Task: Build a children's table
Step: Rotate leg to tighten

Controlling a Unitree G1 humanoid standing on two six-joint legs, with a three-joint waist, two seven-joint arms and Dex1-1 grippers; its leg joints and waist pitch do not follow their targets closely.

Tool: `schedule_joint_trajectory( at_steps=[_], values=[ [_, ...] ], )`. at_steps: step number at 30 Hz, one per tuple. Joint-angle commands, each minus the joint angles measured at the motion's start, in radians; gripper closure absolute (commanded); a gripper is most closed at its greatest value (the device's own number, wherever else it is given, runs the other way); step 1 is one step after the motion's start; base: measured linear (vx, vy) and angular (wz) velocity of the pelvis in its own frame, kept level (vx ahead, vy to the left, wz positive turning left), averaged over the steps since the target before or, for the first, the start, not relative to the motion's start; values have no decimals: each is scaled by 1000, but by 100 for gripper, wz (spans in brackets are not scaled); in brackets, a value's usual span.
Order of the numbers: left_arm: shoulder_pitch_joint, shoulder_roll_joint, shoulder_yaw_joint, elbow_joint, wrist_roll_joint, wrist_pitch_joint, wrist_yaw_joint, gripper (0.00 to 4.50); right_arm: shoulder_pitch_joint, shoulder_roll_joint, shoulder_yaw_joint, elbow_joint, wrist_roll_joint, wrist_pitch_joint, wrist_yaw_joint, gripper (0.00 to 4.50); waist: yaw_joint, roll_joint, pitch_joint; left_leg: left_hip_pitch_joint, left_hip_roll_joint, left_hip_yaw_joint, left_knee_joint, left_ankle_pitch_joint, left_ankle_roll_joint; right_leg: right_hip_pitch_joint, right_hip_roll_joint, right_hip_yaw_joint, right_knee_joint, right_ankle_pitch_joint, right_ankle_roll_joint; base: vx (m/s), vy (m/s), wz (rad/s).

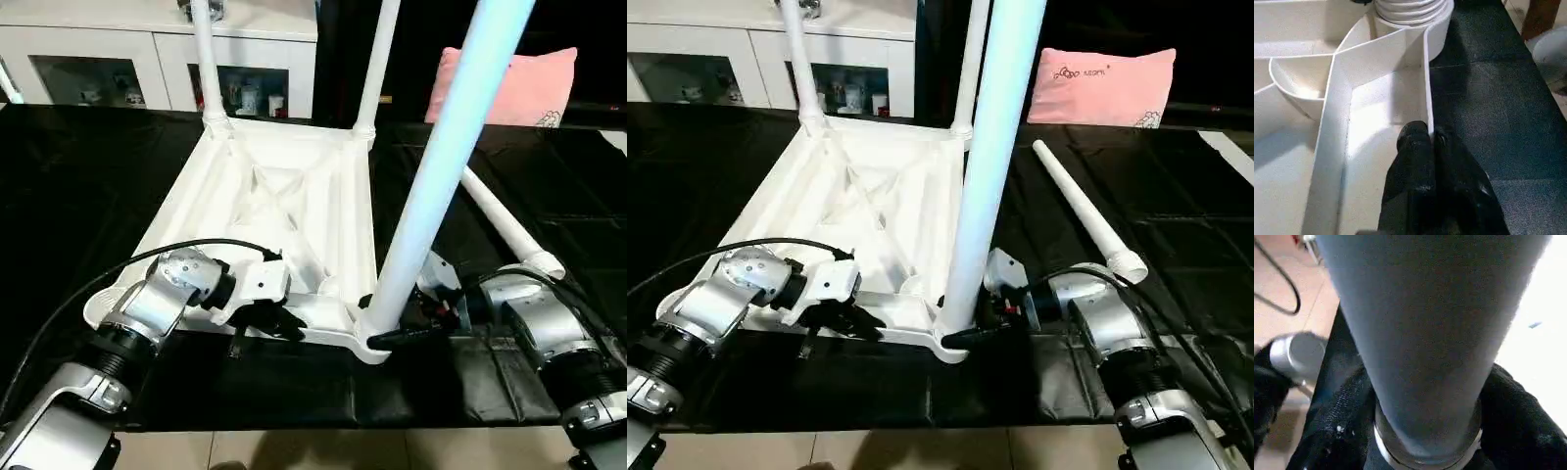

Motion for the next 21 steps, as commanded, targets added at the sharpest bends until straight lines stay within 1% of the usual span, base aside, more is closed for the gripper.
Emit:
schedule_joint_trajectory(
  at_steps=[1, 2, 3, 4, 5, 6, 7, 8, 9, 10, 11, 12, 13, 14, 15, 16, 17, 18, 19, 20, 21],
  values=[
    [3, -36, 27, -8, -24, 59, 63, 450, 7, 28, -46, -47, 57, 80, -76, 186, -4, -3, -63, 2, 38, -5, -67, -163, 51, 60, -71, 69, -71, -363, -126, 0, 0, 0],
    [3, -36, 27, -8, -24, 59, 63, 450, 7, 28, -46, -47, 57, 80, -76, 188, -4, -3, -62, 3, 39, -5, -67, -166, 49, 59, -72, 69, -73, -370, -123, 0, 0, 0],
    [4, -44, 40, -8, -29, 76, 85, 450, 12, 35, -53, -51, 60, 97, -99, 189, -6, -3, -62, 3, 37, -6, -67, -174, 45, 59, -72, 67, -76, -393, -116, 0, 0, 0],
    [6, -54, 60, -17, -34, 98, 125, 450, 23, 49, -65, -57, 66, 115, -135, 189, -7, 0, -61, 2, 35, -7, -67, -178, 41, 58, -72, 67, -79, -407, -107, 0, 0, 0],
    [13, -66, 84, -40, -43, 147, 171, 450, 35, 74, -76, -56, 53, 132, -212, 189, -9, -2, -61, 2, 36, -7, -67, -179, 39, 58, -72, 67, -80, -411, -104, 0, 0, 0],
    [21, -80, 106, -68, -47, 197, 222, 450, 46, 102, -86, -57, 41, 150, -284, 189, -13, -3, -61, 1, 38, -10, -69, -173, 27, 58, -73, 67, -76, -402, -108, 0, 0, 0],
    [26, -100, 129, -98, -47, 259, 282, 450, 54, 133, -94, -57, 24, 171, -363, 189, -22, -4, -59, 0, 38, -11, -70, -182, 16, 58, -75, 66, -78, -418, -104, 0, 0, 0],
    [29, -115, 142, -121, -48, 302, 317, 450, 55, 159, -98, -50, 8, 183, -425, 189, -28, -7, -60, 0, 37, -12, -70, -181, 10, 59, -76, 65, -79, -424, -103, 0, 0, 0],
    [32, -134, 153, -145, -48, 346, 352, 450, 50, 190, -105, -40, -7, 203, -492, 189, -40, -8, -60, -6, 31, -14, -69, -181, 7, 63, -74, 61, -81, -445, -93, 0, 0, 0],
    [33, -153, 162, -165, -41, 390, 390, 450, 43, 222, -112, -28, -17, 223, -552, 189, -45, -8, -61, -5, 31, -12, -68, -180, 6, 61, -74, 62, -82, -447, -90, 0, 0, 0],
    [33, -158, 164, -170, -38, 402, 401, 450, 41, 230, -114, -25, -19, 228, -568, 189, -57, -9, -59, -7, 28, -11, -66, -176, 14, 60, -74, 62, -85, -455, -90, 0, 0, 0],
    [32, -171, 166, -180, -31, 417, 423, 450, 34, 254, -116, -15, -26, 234, -609, 189, -60, -9, -61, -4, 26, -10, -63, -175, 23, 57, -73, 61, -88, -461, -87, 0, 0, 0],
    [29, -196, 173, -191, -25, 449, 460, 450, 18, 292, -123, 7, -31, 245, -676, 190, -65, -7, -61, -6, 25, -9, -63, -169, 29, 57, -71, 61, -88, -455, -88, 0, 0, 0],
    [27, -214, 179, -199, -22, 472, 486, 450, 7, 318, -129, 20, -35, 256, -725, 190, -65, -5, -59, -3, 25, -9, -64, -171, 33, 54, -71, 60, -92, -461, -88, 0, 0, 0],
    [18, -241, 183, -204, -18, 497, 516, 450, -22, 362, -152, 65, -32, 268, -817, 190, -67, -5, -59, -2, 26, -10, -64, -172, 32, 53, -70, 60, -90, -458, -89, 0, 0, 0],
    [12, -265, 185, -215, -16, 527, 549, 450, -50, 401, -178, 104, -34, 279, -905, 190, -71, -4, -59, -3, 26, -10, -65, -173, 30, 53, -70, 60, -90, -456, -91, 0, 0, 0],
    [5, -286, 187, -221, -13, 544, 578, 450, -76, 431, -200, 143, -37, 281, -981, 190, -79, -1, -57, -3, 28, -14, -67, -182, 17, 52, -69, 58, -90, -461, -95, 0, 0, 0],
    [0, -298, 186, -224, -10, 554, 594, 450, -96, 449, -214, 171, -38, 281, -1027, 190, -87, 0, -58, 0, 28, -15, -66, -198, 8, 49, -70, 58, -90, -465, -98, 0, 0, 0],
    [-3, -308, 182, -234, -9, 573, 608, 450, -112, 465, -225, 188, -44, 283, -1064, 190, -88, 1, -59, 2, 26, -14, -64, -207, 14, 51, -70, 58, -93, -459, -95, 0, 0, 0],
    [-6, -313, 178, -239, -8, 580, 616, 450, -124, 475, -230, 198, -48, 283, -1081, 190, -90, 1, -60, 0, 28, -14, -65, -207, 16, 51, -71, 61, -89, -443, -99, 0, 0, 0],
    [-8, -311, 166, -240, -1, 578, 619, 450, -130, 482, -233, 198, -52, 286, -1089, 190, -91, 1, -61, -3, 30, -15, -67, -196, 21, 54, -70, 63, -84, -406, -107, 0, 0, 0]
  ],
)
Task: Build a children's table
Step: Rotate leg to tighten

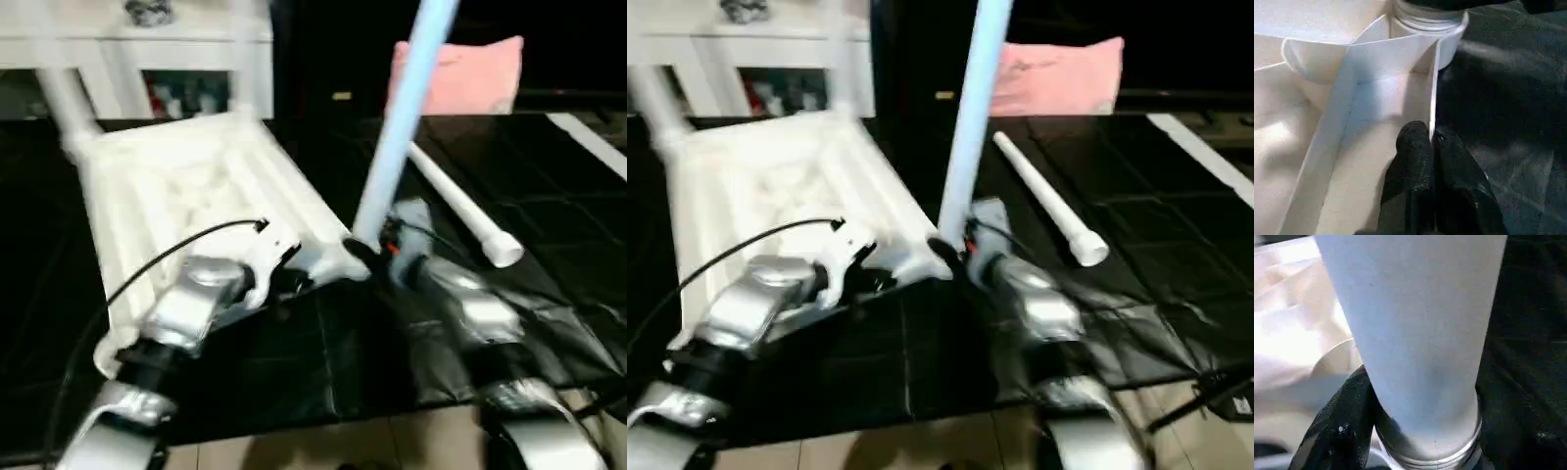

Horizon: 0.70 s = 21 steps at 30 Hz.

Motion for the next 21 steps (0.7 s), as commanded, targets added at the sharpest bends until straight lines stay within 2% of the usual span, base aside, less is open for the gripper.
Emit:
schedule_joint_trajectory(
  at_steps=[1, 3, 4, 5, 6, 9, 10, 12, 16, 18, 19, 21],
  values=[
    [-53, -44, -34, -70, -23, -23, 1, 450, 9, 63, 41, 58, 0, 64, -3, 190, 9, 5, -62, -2, 29, -14, -69, -196, 27, 53, -69, 63, -82, -395, -109, 0, 0, 0],
    [-52, -32, -42, -61, -14, -40, -3, 450, 21, 57, 58, 33, -5, 58, 34, 190, 14, 8, -62, -3, 29, -11, -68, -179, 38, 56, -70, 67, -77, -346, -121, 0, 0, 0],
    [-51, -31, -41, -61, -15, -38, -5, 450, 24, 55, 62, 28, -6, 55, 45, 190, 17, 6, -63, -4, 29, -10, -69, -169, 40, 57, -70, 68, -75, -329, -125, 0, 0, 0],
    [-51, -30, -40, -61, -16, -36, -6, 450, 25, 54, 65, 25, -7, 53, 50, 134, 18, 6, -62, -4, 29, -10, -69, -166, 40, 58, -70, 68, -74, -326, -126, 0, 0, 0],
    [-50, -26, -39, -62, -12, -36, -7, 450, 28, 53, 68, 23, -11, 44, 56, 120, 20, 9, -62, -4, 29, -10, -69, -168, 38, 58, -71, 68, -74, -327, -128, 0, 0, 0],
    [-51, -2, -41, -42, 4, -54, -10, 450, 45, 40, 79, 0, -16, 19, 84, 114, 21, 8, -60, -2, 29, -10, -70, -191, 36, 57, -71, 67, -80, -359, -119, 0, 0, 0],
    [-53, 11, -43, -23, 10, -70, -11, 450, 62, 23, 89, -25, -15, 10, 110, 86, 20, 6, -60, -1, 29, -10, -70, -193, 35, 57, -72, 68, -81, -368, -115, 0, 0, 0],
    [-54, 19, -45, -13, 13, -79, -11, 450, 72, 12, 95, -40, -15, 7, 126, 74, 22, 6, -59, 0, 30, -11, -71, -203, 35, 56, -71, 67, -82, -384, -109, 0, 0, 0],
    [-56, 64, -47, 38, 8, -143, -54, 450, 156, -76, 105, -149, 6, -39, 260, 29, 30, 4, -59, -1, 27, -9, -70, -202, 45, 58, -70, 68, -88, -392, -87, 0, 0, 0],
    [-51, 89, -57, 46, 6, -169, -99, 450, 188, -123, 104, -185, 14, -60, 331, 28, 36, 0, -59, -5, 29, -11, -72, -201, 53, 62, -71, 67, -85, -393, -84, 0, 0, 0],
    [-45, 106, -65, 48, 2, -193, -134, 450, 202, -151, 103, -199, 16, -73, 366, 14, 37, 5, -58, -2, 29, -11, -72, -204, 56, 57, -72, 67, -89, -404, -83, 0, 0, 0],
    [-31, 140, -81, 47, -11, -230, -207, 450, 230, -209, 100, -231, 26, -100, 445, 14, 41, 7, -59, -1, 29, -10, -70, -200, 57, 57, -72, 68, -87, -400, -88, 0, 0, 0]
  ],
)
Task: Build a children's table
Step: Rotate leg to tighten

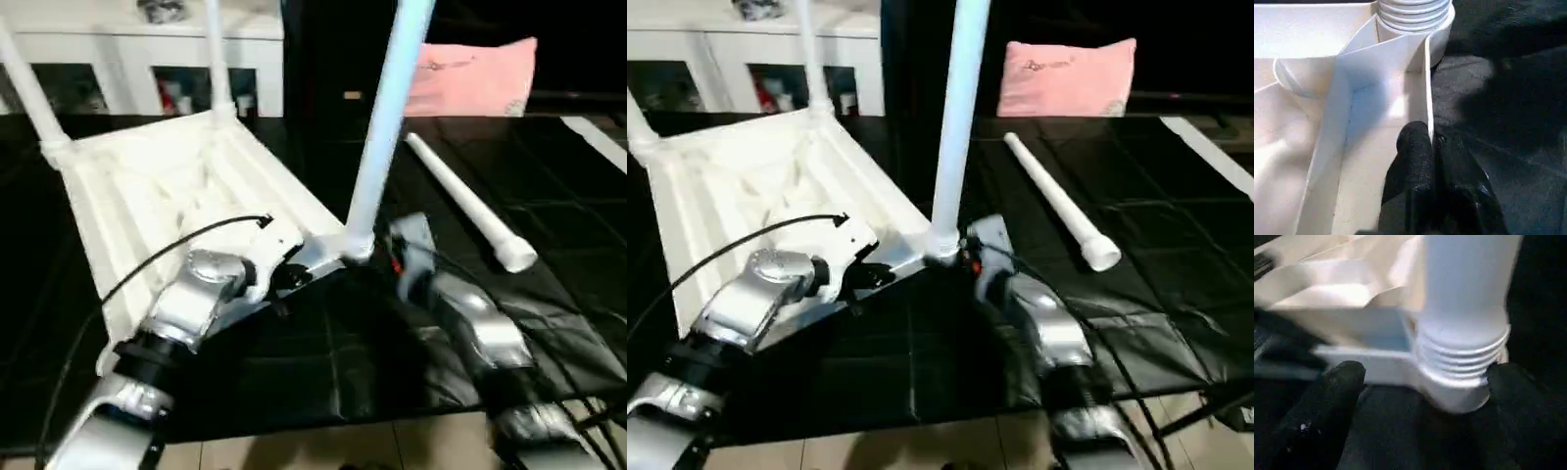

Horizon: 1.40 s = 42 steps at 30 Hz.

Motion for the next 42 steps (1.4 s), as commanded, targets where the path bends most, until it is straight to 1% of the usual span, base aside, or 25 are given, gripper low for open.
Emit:
schedule_joint_trajectory(
  at_steps=[1, 2, 3, 4, 6, 7, 8, 9, 10, 11, 14, 17, 18, 19, 22, 23, 24, 27, 30, 32, 33, 36, 37, 41, 42],
  values=[
    [-7, 26, -31, -15, -19, -63, -93, 450, 17, -45, 2, -42, 20, -24, 90, 14, 9, 5, -60, 0, 31, -9, -68, -191, 60, 58, -72, 70, -85, -381, -94, 0, 0, 0],
    [0, 44, -40, -13, -26, -98, -135, 450, 24, -72, -5, -56, 33, -29, 129, 14, 10, 6, -61, -1, 30, -10, -69, -188, 63, 59, -71, 70, -84, -369, -99, 0, 0, 0],
    [9, 75, -57, -2, -34, -168, -205, 450, 35, -124, -11, -82, 54, -30, 199, 14, 14, 7, -62, 4, 33, -9, -68, -186, 67, 57, -71, 71, -80, -342, -111, 0, 0, 0],
    [12, 88, -64, 3, -36, -195, -234, 450, 40, -145, -10, -93, 61, -37, 232, 14, 17, 7, -62, 2, 35, -9, -69, -180, 70, 58, -69, 72, -74, -315, -122, 0, 0, 0],
    [10, 112, -80, 19, -37, -251, -289, 450, 50, -184, -5, -120, 77, -43, 304, 14, 24, 8, -61, 5, 36, -7, -70, -184, 70, 57, -70, 73, -73, -309, -130, 0, 0, 0],
    [8, 122, -87, 26, -36, -273, -314, 450, 53, -200, -1, -134, 87, -42, 338, 14, 28, 8, -61, 6, 34, -7, -69, -188, 71, 57, -70, 72, -76, -314, -130, 0, 0, 0],
    [7, 125, -89, 27, -35, -278, -320, 450, 54, -204, -1, -138, 89, -41, 346, 14, 31, 7, -61, 6, 35, -7, -70, -193, 71, 58, -70, 73, -75, -319, -129, 0, 0, 0],
    [5, 133, -95, 33, -34, -293, -339, 450, 53, -218, 7, -143, 91, -45, 371, 14, 34, 9, -60, 5, 36, -8, -71, -195, 66, 58, -72, 73, -75, -325, -131, 0, 0, 0],
    [-1, 144, -102, 41, -39, -316, -383, 450, 47, -246, 34, -144, 80, -71, 425, 14, 36, 9, -60, 7, 36, -7, -71, -199, 60, 58, -73, 73, -76, -334, -131, 0, 0, 0],
    [-5, 147, -106, 44, -45, -322, -402, 450, 43, -257, 47, -143, 77, -77, 453, 14, 38, 8, -60, 7, 36, -7, -71, -200, 58, 58, -73, 72, -76, -335, -131, 0, 0, 0],
    [-10, 148, -113, 46, -52, -332, -428, 450, 34, -269, 67, -140, 72, -81, 492, 14, 47, 6, -61, 7, 38, -6, -71, -193, 56, 59, -73, 74, -73, -329, -138, 0, 0, 0],
    [-24, 141, -128, 60, -55, -376, -468, 450, 16, -287, 117, -135, 61, -87, 564, 14, 57, 7, -61, 8, 39, -5, -71, -185, 55, 58, -73, 73, -72, -320, -142, 0, 0, 0],
    [-29, 137, -132, 68, -54, -392, -480, 450, 6, -285, 134, -122, 44, -103, 573, 14, 57, 5, -62, 6, 40, -6, -71, -181, 54, 61, -73, 74, -69, -310, -142, 0, 0, 0],
    [-31, 135, -135, 72, -54, -399, -486, 450, 1, -283, 141, -115, 34, -112, 576, 14, 57, 5, -62, 5, 38, -5, -70, -181, 53, 60, -73, 73, -69, -311, -143, 0, 0, 0],
    [-35, 129, -138, 80, -53, -412, -499, 450, -19, -281, 163, -78, 8, -145, 577, 14, 58, 4, -63, 7, 38, -5, -70, -182, 46, 59, -74, 73, -71, -322, -138, 0, 0, 0],
    [-35, 128, -140, 79, -53, -414, -503, 450, -26, -281, 172, -64, -4, -165, 582, 14, 59, 6, -63, 8, 40, -6, -71, -178, 46, 59, -74, 75, -68, -312, -144, 0, 0, 0],
    [-35, 129, -143, 78, -52, -418, -508, 450, -31, -281, 180, -55, -13, -181, 589, 14, 59, 3, -65, 7, 40, -5, -70, -170, 46, 59, -75, 75, -64, -292, -152, 0, 0, 0],
    [-37, 132, -149, 78, -49, -427, -516, 450, -43, -277, 189, -37, -13, -185, 604, 14, 58, 2, -64, 4, 39, -5, -69, -166, 52, 63, -73, 75, -62, -281, -156, 0, 0, 0],
    [-40, 133, -152, 86, -47, -439, -522, 450, -57, -278, 194, -20, -4, -178, 625, 14, 57, 2, -63, 1, 38, -4, -68, -170, 56, 64, -73, 74, -65, -304, -148, 0, 0, 0],
    [-41, 132, -151, 90, -46, -443, -525, 450, -61, -277, 194, -12, -3, -181, 631, 14, 56, 2, -64, 2, 39, -5, -68, -170, 54, 63, -73, 73, -65, -314, -143, 0, 0, 0],
    [-42, 132, -151, 95, -44, -449, -528, 450, -67, -277, 194, -3, 2, -183, 643, 50, 56, 1, -63, 2, 38, -5, -68, -170, 54, 63, -73, 74, -66, -317, -141, 0, 0, 0],
    [-44, 132, -152, 100, -44, -455, -532, 450, -73, -278, 195, 7, 13, -182, 667, 54, 56, 3, -64, 3, 39, -5, -67, -168, 57, 62, -72, 73, -65, -314, -145, 0, 0, 0],
    [-44, 133, -152, 102, -44, -457, -532, 450, -74, -278, 195, 8, 13, -183, 670, 83, 57, 3, -64, 3, 41, -5, -68, -165, 58, 62, -72, 73, -63, -298, -150, 0, 0, 0],
    [-46, 135, -153, 108, -43, -463, -532, 450, -70, -279, 194, 11, 19, -186, 688, 101, 58, 3, -65, 3, 40, -5, -67, -164, 58, 63, -72, 73, -61, -286, -156, 0, 0, 0],
    [-46, 135, -153, 108, -43, -463, -532, 450, -70, -279, 194, 11, 19, -186, 689, 116, 57, 3, -66, 2, 40, -5, -67, -162, 58, 64, -72, 73, -60, -282, -157, 0, 0, 0]
  ],
)
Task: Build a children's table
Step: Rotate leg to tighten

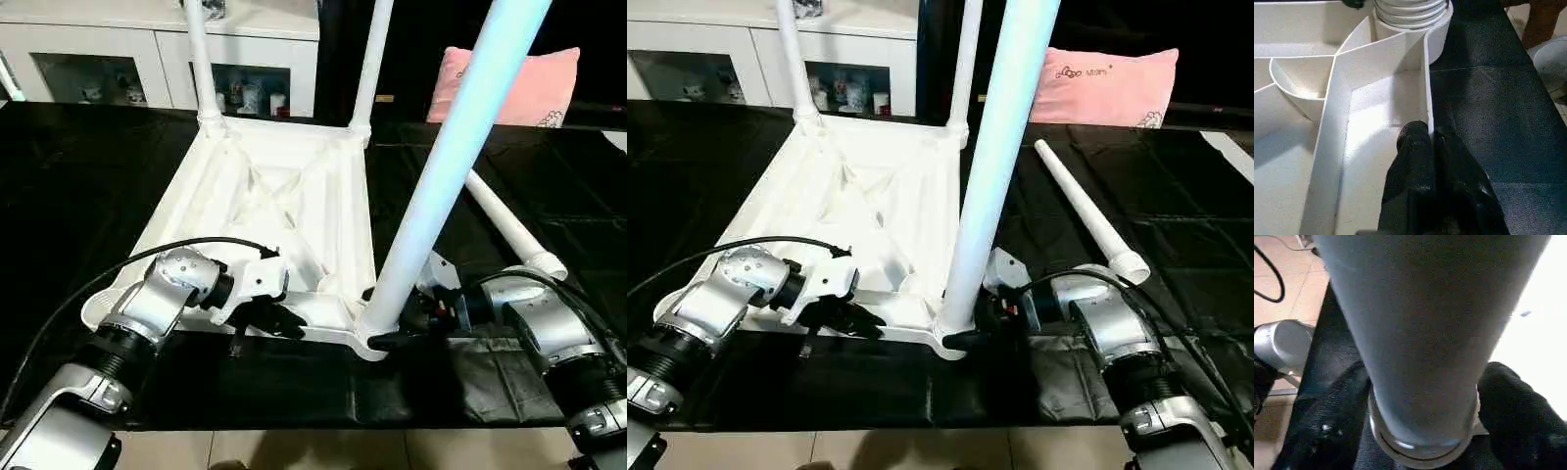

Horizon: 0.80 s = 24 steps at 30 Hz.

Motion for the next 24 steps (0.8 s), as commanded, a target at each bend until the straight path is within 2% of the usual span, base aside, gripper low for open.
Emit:
schedule_joint_trajectory(
  at_steps=[1, 8, 10, 11, 12, 14, 16, 17, 18, 19, 20, 21, 23, 24],
  values=[
    [-21, -6, -24, -10, 6, -24, -33, 450, -8, -4, -2, 2, 13, -9, 13, 135, -4, 2, -66, 2, 40, -5, -68, -165, 57, 63, -71, 72, -63, -289, -156, 0, 0, 0],
    [-15, -9, -22, -1, 9, -15, -22, 450, 18, 5, -7, -9, 27, -1, 19, 173, -3, 3, -67, 2, 40, -5, -67, -162, 57, 63, -71, 72, -62, -284, -158, 0, 0, 0],
    [-10, -15, -15, -2, 6, 6, -5, 450, 31, 14, -17, -21, 41, 15, 9, 179, -3, 3, -66, 3, 41, -5, -68, -166, 57, 62, -70, 72, -62, -285, -158, 0, 0, 0],
    [-6, -29, 2, -9, -1, 52, 33, 450, 51, 32, -32, -47, 60, 60, -27, 180, -1, 4, -66, 3, 40, -5, -68, -168, 57, 62, -71, 72, -63, -288, -158, 0, 0, 0],
    [-6, -31, 4, -9, -2, 57, 38, 450, 53, 34, -34, -50, 61, 65, -32, 180, -3, 3, -65, 3, 41, -4, -69, -167, 54, 63, -70, 73, -63, -285, -157, 0, 0, 0],
    [-8, -52, 26, -10, -9, 97, 90, 450, 65, 53, -45, -60, 63, 85, -82, 181, -5, 2, -62, 5, 40, -7, -71, -187, 42, 61, -71, 69, -70, -339, -141, 0, 0, 0],
    [-11, -74, 48, -20, -24, 142, 133, 450, 70, 83, -59, -60, 59, 118, -152, 181, -10, 4, -58, 9, 36, -8, -71, -224, 29, 57, -73, 65, -85, -432, -113, 0, 0, 0],
    [-16, -98, 72, -27, -27, 182, 196, 450, 63, 123, -72, -36, 32, 147, -262, 181, -11, 4, -58, 9, 35, -9, -70, -230, 27, 57, -74, 65, -88, -450, -106, 0, 0, 0],
    [-18, -104, 77, -29, -28, 191, 209, 450, 61, 132, -74, -30, 26, 152, -287, 181, -15, 3, -56, 8, 36, -10, -71, -234, 20, 56, -74, 65, -87, -462, -100, 0, 0, 0],
    [-20, -127, 97, -43, -35, 234, 258, 450, 54, 170, -82, -9, 7, 164, -370, 181, -28, -1, -57, 0, 30, -13, -70, -238, 7, 61, -75, 58, -91, -500, -76, 0, 0, 0],
    [-23, -154, 120, -57, -45, 284, 311, 450, 43, 209, -91, 16, -8, 182, -454, 181, -31, 2, -57, 1, 28, -16, -70, -241, 5, 61, -75, 55, -94, -513, -69, 0, 0, 0],
    [-24, -172, 134, -67, -53, 317, 344, 450, 36, 234, -96, 31, -15, 194, -504, 181, -46, 1, -58, 1, 29, -16, -68, -240, -2, 59, -76, 56, -93, -511, -69, 0, 0, 0],
    [-27, -195, 151, -81, -58, 358, 386, 450, 23, 271, -106, 50, -16, 207, -564, 182, -60, -2, -59, -4, 24, -17, -65, -240, 11, 62, -73, 53, -98, -517, -62, 0, 0, 0],
    [-31, -224, 166, -95, -54, 402, 441, 450, 0, 320, -121, 77, -18, 234, -645, 182, -64, 0, -60, 0, 27, -14, -64, -226, 15, 55, -75, 58, -94, -494, -76, 0, 0, 0]
  ],
)
